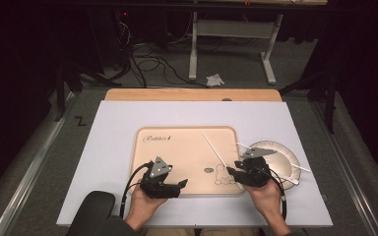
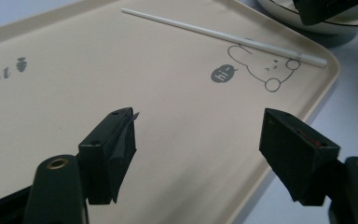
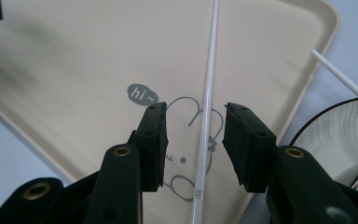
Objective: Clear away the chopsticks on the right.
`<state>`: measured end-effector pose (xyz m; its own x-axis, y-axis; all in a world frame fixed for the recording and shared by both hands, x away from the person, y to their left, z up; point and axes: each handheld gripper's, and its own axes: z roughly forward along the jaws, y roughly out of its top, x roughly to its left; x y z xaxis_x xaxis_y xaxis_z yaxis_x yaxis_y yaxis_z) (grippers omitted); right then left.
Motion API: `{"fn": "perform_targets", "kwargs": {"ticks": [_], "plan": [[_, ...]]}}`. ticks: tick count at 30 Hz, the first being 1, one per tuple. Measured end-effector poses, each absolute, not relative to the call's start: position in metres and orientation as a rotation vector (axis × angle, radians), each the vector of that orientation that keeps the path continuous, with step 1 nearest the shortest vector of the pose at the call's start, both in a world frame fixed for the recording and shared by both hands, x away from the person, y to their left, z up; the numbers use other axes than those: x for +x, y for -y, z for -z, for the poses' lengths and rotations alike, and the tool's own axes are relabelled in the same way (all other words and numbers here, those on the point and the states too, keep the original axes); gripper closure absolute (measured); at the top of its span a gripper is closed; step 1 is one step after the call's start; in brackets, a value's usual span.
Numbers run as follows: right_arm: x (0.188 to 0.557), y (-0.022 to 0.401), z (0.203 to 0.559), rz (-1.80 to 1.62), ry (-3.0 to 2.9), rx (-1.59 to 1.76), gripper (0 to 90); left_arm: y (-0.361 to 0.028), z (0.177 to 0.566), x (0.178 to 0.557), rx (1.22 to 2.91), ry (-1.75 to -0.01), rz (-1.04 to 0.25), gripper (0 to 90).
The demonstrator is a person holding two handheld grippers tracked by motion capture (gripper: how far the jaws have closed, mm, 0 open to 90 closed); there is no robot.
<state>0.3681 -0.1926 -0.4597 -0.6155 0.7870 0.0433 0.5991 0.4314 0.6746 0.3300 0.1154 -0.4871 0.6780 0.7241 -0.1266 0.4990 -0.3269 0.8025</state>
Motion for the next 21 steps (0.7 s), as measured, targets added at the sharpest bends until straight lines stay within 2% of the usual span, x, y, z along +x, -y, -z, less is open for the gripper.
{"fn": "perform_targets", "kwargs": {"ticks": [12,21], "plan": [[0.352,0.212,0.442,-1.068,-2.348,1.192,59.0,-0.107,0.488,0.34,2.013,-0.867,-0.269,27.2],[0.344,0.227,0.438,-1.11,-2.307,1.225,58.0,-0.1,0.488,0.349,2.05,-0.893,-0.232,27.2]]}}
